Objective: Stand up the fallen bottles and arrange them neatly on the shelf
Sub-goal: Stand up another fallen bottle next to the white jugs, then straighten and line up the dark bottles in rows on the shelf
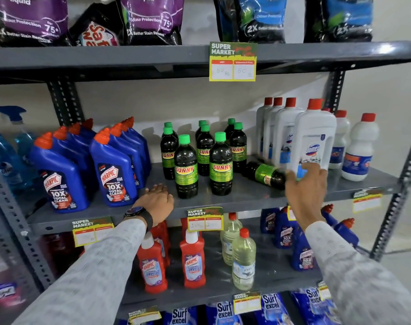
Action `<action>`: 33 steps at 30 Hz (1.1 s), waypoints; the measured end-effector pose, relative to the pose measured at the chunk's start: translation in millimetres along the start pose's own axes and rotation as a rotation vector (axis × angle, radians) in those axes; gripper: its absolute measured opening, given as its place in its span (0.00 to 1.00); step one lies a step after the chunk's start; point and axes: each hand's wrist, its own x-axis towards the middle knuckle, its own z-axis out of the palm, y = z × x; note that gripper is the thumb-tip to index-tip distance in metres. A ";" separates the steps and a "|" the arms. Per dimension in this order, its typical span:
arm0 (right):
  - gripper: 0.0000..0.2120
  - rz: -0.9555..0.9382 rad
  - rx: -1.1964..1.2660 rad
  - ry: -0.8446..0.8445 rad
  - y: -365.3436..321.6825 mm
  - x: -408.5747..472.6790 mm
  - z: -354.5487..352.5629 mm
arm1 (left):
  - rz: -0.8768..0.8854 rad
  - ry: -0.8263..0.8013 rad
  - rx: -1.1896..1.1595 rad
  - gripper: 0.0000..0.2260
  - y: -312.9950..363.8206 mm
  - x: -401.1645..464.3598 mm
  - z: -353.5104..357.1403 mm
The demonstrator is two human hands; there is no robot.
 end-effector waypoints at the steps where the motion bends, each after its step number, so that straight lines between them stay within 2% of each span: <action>1: 0.21 0.080 -0.018 -0.022 5.9 1.1 -5.0 | -0.019 0.014 -0.038 0.27 0.1 0.7 -0.5; 4: 0.29 0.249 -0.081 -0.188 13.8 4.8 -10.6 | -0.031 0.010 -0.051 0.27 -0.6 2.4 0.2; 6: 0.29 0.353 -0.004 -0.256 14.0 9.8 -10.3 | -0.030 0.001 -0.044 0.27 -0.6 3.2 0.2; 8: 0.25 0.466 0.172 -0.258 12.1 15.2 -9.6 | -0.034 0.004 -0.044 0.27 0.0 3.1 -0.7; 10: 0.17 0.559 0.332 -0.240 10.0 17.9 -10.0 | -0.041 0.008 -0.051 0.27 -0.3 1.7 -0.6; 13: 0.12 0.569 0.415 -0.236 4.4 21.2 -10.1 | -0.043 0.016 -0.056 0.27 -0.5 0.5 0.4; 15: 0.13 0.458 0.318 -0.224 -6.4 27.5 -10.2 | -0.047 0.024 -0.066 0.27 -1.3 0.7 2.1; 18: 0.13 0.195 0.129 -0.194 -34.7 48.4 -15.2 | -0.049 0.035 -0.081 0.27 -1.7 1.6 3.0; 21: 0.12 -0.044 0.069 -0.267 -70.0 78.4 -20.1 | -0.040 0.033 -0.078 0.27 -3.6 0.8 3.4; 26: 0.07 -0.491 -0.254 -0.392 -110.7 119.2 -11.0 | -0.026 0.031 -0.056 0.26 -3.0 1.9 4.7; 29: 0.08 -0.628 -0.365 -0.503 -116.5 125.2 0.8 | -0.029 0.040 -0.067 0.27 -2.0 3.0 4.3; 33: 0.12 -0.645 -0.398 -0.557 -115.0 123.7 13.0 | -0.020 0.032 -0.051 0.27 -0.9 0.4 2.6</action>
